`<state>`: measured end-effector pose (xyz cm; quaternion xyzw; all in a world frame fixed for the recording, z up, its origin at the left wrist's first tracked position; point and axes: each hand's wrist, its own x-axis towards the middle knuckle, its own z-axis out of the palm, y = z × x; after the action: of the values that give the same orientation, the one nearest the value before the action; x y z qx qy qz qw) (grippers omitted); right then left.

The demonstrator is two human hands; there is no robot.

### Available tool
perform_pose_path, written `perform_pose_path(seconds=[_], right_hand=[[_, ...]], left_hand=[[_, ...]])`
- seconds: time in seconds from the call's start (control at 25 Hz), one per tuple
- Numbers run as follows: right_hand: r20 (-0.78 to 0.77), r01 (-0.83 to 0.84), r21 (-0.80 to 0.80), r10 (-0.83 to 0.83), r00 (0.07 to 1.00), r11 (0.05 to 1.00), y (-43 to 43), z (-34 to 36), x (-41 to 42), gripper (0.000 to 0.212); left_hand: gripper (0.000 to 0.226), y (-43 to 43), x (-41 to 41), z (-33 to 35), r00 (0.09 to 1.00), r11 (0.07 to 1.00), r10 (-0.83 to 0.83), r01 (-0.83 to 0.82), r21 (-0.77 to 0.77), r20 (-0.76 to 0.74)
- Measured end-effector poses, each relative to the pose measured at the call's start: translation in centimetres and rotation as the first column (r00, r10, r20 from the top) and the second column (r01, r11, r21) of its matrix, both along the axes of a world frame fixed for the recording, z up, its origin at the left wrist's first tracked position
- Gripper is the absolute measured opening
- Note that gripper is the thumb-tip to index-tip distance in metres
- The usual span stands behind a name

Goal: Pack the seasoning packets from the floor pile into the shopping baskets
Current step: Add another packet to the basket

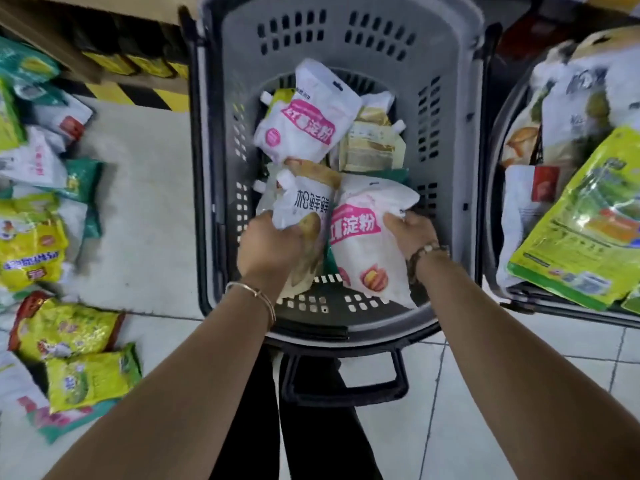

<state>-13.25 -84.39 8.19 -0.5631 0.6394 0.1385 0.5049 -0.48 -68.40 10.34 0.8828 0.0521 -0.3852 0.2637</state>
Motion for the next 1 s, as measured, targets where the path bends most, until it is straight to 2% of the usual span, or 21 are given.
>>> perform_pose_path(seconds=[0.08,0.16,0.28,0.36,0.4,0.44,0.48,0.52,0.56,0.6,0.64,0.72,0.76,0.88,1.0], right_hand=[[-0.023,-0.003,0.051,0.004,1.000,0.999,0.3,-2.9,-0.2,0.025],[-0.081,-0.040,0.012,0.041,0.996,0.999,0.6,-4.8,0.1,0.025],[-0.261,-0.237,-0.257,0.169,0.950,0.937,1.3,-5.4,0.6,0.038],[-0.171,-0.264,-0.503,0.205,0.964,0.823,2.3,-3.9,0.3,0.055],[-0.072,-0.244,-0.629,0.257,0.964,0.738,3.1,-3.1,0.1,0.059],[0.005,-0.250,-0.710,0.360,0.933,0.658,3.9,-2.4,0.0,0.060],[0.020,-0.336,-0.731,0.512,0.859,0.593,4.8,-2.2,0.0,0.061],[-0.014,-0.495,-0.689,0.674,0.739,0.529,5.6,-2.3,0.1,0.064],[-0.063,-0.670,-0.580,0.795,0.604,0.463,6.0,-2.9,0.2,0.070],[-0.113,-0.809,-0.436,0.868,0.484,0.395,5.9,-3.9,0.3,0.078],[-0.168,-0.890,-0.313,0.903,0.396,0.332,5.5,-4.9,0.2,0.087],[-0.272,-0.957,-0.170,0.923,0.274,0.234,4.1,-6.8,-0.5,0.106],[-0.294,-0.965,-0.133,0.921,0.255,0.224,3.4,-7.4,-1.0,0.113],[-0.287,-0.961,-0.067,0.917,0.277,0.269,2.5,-8.7,-1.8,0.120],[-0.328,-0.960,-0.059,0.903,0.279,0.276,2.6,-9.6,-2.1,0.109]], left_hand=[[0.014,0.0,0.2,-3.1,0.997,0.999,0.029,-0.031,-0.023,-0.078],[0.020,-0.1,0.2,-5.6,0.981,0.990,0.104,-0.119,-0.082,-0.166],[0.034,-0.7,-0.1,-7.4,0.975,0.991,0.116,-0.126,-0.045,-0.190],[0.044,-0.5,-0.6,-6.8,0.996,0.997,0.060,-0.063,-0.041,-0.062],[0.051,-0.3,-1.0,-5.9,0.996,0.997,-0.021,0.026,-0.070,0.083],[0.056,0.0,-1.6,-5.1,0.948,0.979,-0.149,0.181,-0.091,0.283],[0.057,0.1,-2.2,-4.8,0.837,0.927,-0.313,0.373,-0.050,0.449],[0.058,0.1,-2.7,-4.8,0.687,0.826,-0.498,0.562,0.047,0.530],[0.060,0.0,-2.9,-5.2,0.537,0.682,-0.678,0.714,0.157,0.502],[0.059,0.0,-2.9,-5.9,0.429,0.543,-0.815,0.801,0.253,0.391],[0.059,0.1,-2.8,-6.8,0.371,0.442,-0.891,0.838,0.319,0.262],[0.077,0.7,-2.1,-8.4,0.340,0.346,-0.937,0.858,0.379,0.084],[0.087,1.0,-1.8,-9.0,0.330,0.316,-0.944,0.869,0.381,0.032],[0.090,1.4,-1.5,-10.1,0.359,0.329,-0.933,0.873,0.361,-0.016],[0.107,1.4,-1.5,-11.2,0.340,0.299,-0.939,0.877,0.377,-0.047]])
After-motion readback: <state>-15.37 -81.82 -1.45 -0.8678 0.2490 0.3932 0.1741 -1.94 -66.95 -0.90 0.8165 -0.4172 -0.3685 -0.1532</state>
